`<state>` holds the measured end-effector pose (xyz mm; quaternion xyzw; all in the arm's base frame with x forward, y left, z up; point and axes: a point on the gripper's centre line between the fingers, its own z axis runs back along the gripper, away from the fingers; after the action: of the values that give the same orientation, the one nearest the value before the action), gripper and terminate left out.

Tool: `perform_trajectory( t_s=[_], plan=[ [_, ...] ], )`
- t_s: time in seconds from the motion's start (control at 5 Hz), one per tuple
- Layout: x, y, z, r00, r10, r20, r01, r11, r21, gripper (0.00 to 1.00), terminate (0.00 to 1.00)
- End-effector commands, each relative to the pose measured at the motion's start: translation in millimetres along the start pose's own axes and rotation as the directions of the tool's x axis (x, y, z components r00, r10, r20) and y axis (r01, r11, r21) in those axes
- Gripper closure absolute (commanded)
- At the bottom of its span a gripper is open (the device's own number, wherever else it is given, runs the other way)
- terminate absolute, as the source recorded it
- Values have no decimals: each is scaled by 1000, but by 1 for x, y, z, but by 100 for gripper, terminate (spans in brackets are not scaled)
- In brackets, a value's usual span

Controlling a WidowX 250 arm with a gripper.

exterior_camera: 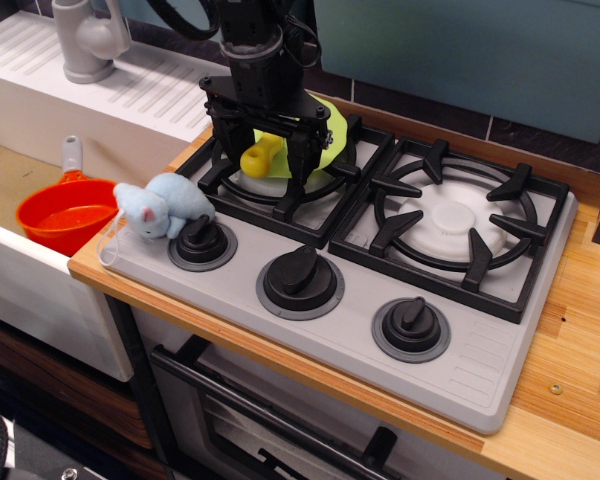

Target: End effector transition from object to object

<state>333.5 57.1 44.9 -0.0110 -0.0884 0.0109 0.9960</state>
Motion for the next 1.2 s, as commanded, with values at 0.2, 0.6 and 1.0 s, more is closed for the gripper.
perform_trajectory(
  t_s=[0.2,0.6,1.0],
  plan=[
    [10,3,33,999,-22,-47,22,1000,15,0,0],
    [27,4,80,992,-51,-117,56,997,46,0,0],
    [21,19,110,990,-40,-136,54,994,99,0,0]
  ],
)
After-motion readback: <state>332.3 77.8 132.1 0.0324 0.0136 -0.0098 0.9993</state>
